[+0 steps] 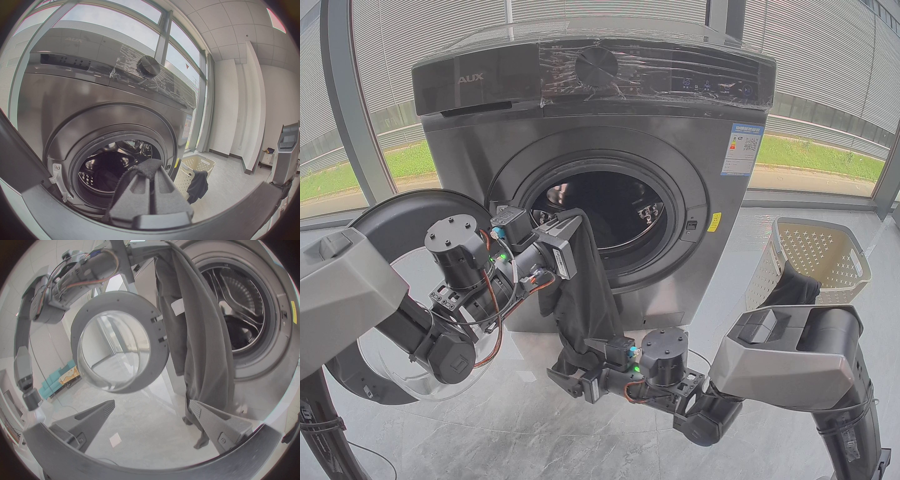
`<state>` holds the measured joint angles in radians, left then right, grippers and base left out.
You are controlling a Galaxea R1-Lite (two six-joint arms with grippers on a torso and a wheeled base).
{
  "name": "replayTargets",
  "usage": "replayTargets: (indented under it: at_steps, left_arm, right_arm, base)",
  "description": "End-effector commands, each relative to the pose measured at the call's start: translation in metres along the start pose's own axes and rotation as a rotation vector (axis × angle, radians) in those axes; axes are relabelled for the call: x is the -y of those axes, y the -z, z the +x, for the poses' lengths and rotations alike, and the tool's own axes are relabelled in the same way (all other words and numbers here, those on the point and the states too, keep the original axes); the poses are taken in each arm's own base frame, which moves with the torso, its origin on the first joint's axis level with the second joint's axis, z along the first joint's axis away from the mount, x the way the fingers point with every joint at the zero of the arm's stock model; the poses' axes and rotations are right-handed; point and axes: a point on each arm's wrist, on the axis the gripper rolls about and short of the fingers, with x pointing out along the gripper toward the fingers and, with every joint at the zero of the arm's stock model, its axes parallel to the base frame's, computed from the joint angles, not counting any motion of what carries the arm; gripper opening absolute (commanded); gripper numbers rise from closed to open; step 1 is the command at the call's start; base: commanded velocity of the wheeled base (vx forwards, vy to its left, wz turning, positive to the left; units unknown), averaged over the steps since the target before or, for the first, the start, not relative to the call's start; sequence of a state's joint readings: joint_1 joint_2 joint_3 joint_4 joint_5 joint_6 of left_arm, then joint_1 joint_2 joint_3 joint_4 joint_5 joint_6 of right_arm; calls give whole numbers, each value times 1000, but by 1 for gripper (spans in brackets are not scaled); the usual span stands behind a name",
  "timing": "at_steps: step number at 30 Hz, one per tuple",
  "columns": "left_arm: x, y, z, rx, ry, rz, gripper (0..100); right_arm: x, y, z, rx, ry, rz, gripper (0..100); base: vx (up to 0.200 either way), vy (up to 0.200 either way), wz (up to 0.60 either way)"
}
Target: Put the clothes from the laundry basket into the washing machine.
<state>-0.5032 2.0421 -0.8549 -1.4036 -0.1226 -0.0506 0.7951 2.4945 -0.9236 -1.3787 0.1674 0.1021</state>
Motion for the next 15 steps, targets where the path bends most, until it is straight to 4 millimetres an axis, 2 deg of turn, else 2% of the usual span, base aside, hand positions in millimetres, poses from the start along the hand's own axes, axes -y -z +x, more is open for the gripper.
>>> replayTargets:
  at_steps: [1, 7, 10, 15]
  left_arm:
    - [0, -2, -1, 5, -4, -1, 0]
    - [0, -1, -3, 0, -6, -3, 0]
    - [-1, -1, -3, 0, -7, -2, 0]
    - [-1, -2, -3, 3, -10, -2, 0]
  right_arm:
    - [12, -18, 38, 141, 1, 2, 100]
    - [38, -22, 46, 200, 73, 1, 100]
    - [45, -23, 45, 201, 112, 5, 100]
    - [73, -24, 37, 206, 234, 0, 100]
  base:
    - [0, 0, 0]
    - [0, 0, 0]
    - [0, 0, 0]
    - [0, 0, 0]
